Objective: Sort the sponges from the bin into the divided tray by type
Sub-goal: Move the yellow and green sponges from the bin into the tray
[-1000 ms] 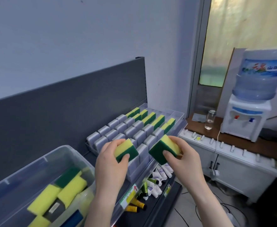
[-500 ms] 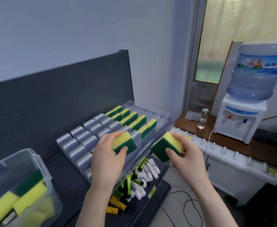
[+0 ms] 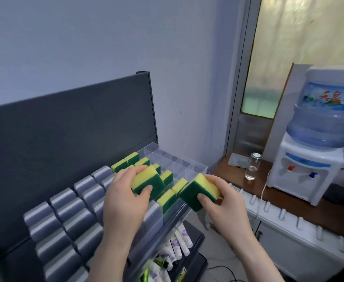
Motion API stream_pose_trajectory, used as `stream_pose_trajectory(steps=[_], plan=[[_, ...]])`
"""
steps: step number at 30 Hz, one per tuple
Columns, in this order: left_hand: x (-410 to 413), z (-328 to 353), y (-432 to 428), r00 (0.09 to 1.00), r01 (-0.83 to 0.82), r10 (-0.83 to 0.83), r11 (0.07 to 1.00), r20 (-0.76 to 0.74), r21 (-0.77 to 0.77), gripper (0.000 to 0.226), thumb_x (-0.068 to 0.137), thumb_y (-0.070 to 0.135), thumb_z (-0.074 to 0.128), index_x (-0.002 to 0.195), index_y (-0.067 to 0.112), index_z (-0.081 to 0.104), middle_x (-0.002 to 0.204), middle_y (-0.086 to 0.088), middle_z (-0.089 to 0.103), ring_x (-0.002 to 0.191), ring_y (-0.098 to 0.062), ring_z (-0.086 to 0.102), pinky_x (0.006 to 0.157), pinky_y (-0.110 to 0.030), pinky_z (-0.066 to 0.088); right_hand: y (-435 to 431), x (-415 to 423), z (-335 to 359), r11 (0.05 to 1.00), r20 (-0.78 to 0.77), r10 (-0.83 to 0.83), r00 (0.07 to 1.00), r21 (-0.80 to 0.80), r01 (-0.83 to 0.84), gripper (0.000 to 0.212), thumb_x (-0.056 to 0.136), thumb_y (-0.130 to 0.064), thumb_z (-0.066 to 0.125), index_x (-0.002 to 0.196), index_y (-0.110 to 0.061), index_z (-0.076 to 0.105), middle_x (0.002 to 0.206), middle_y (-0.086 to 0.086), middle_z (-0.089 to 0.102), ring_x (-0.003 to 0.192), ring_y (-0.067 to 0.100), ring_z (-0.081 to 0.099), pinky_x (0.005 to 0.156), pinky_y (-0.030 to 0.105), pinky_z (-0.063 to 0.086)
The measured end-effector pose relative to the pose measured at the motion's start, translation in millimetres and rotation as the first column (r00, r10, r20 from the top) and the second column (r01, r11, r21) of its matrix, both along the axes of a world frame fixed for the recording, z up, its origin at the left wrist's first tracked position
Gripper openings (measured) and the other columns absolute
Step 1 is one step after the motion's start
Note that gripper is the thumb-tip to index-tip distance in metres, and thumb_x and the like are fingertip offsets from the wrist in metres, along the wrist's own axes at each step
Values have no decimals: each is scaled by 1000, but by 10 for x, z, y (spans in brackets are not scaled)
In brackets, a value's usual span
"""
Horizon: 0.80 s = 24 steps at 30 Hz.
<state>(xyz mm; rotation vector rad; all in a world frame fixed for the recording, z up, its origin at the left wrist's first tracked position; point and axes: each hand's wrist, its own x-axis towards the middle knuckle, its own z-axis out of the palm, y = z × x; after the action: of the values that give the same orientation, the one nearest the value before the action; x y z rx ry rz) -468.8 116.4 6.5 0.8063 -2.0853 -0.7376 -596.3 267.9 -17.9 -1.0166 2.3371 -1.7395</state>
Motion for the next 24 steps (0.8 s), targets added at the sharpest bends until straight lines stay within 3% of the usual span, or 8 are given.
stream_pose_trajectory(steps=[3,6,10,13,15,20,24], plan=[[-314,57,-247,999,-30,30,1000,-23,7,42,79,11,73,112,35,62,105,15,58,85,-1,53,73,-20,46,-282,-344,105,1000,-39,25,999,19,-24,42,80,-10,68,100,-45,55,93,-26,61,88,-10,54,65,6,45],[-586,163,-461,999,-40,40,999,-1,6,41,80,12,72,111,38,61,104,22,56,94,-8,55,79,-25,46,-552,-632,176,999,-44,35,998,21,-34,43,81,-11,68,100,-46,54,89,-30,60,90,-12,54,66,8,46],[-835,280,-774,997,-79,79,996,7,-48,39,81,15,71,111,38,60,98,25,53,86,-2,53,69,-15,41,-871,-953,210,998,-59,63,996,18,-62,42,81,-11,69,102,-43,52,89,-29,58,90,-18,51,66,4,44],[-944,294,-955,993,-110,112,992,33,-55,40,82,15,71,114,35,61,101,20,56,86,-5,55,70,-19,46,-1056,-1144,149,997,-42,81,996,-10,-81,41,81,-8,68,105,-38,54,88,-29,58,88,-19,52,67,0,42],[-974,279,-1060,989,-129,133,989,65,-67,41,81,14,72,115,34,61,102,18,56,87,-4,55,67,-14,41,-1179,-1230,119,993,-16,114,993,-16,-114,41,81,-7,68,106,-37,56,89,-28,59,88,-18,53,67,1,42],[-1041,216,-1276,965,-205,213,976,150,-68,42,82,18,72,116,37,59,102,21,53,87,-1,51,69,-14,39,-1526,-1434,61,980,19,196,981,-34,-195,49,82,-8,68,93,-52,50,86,-24,63,84,-12,57,65,3,44],[-1131,123,-1361,943,-281,286,958,172,-53,43,82,20,72,118,38,57,103,22,52,86,3,51,66,-9,37,-1783,-1641,-5,953,41,304,952,-6,-304,43,83,-8,67,98,-46,54,86,-27,60,84,-16,55,64,1,42]])
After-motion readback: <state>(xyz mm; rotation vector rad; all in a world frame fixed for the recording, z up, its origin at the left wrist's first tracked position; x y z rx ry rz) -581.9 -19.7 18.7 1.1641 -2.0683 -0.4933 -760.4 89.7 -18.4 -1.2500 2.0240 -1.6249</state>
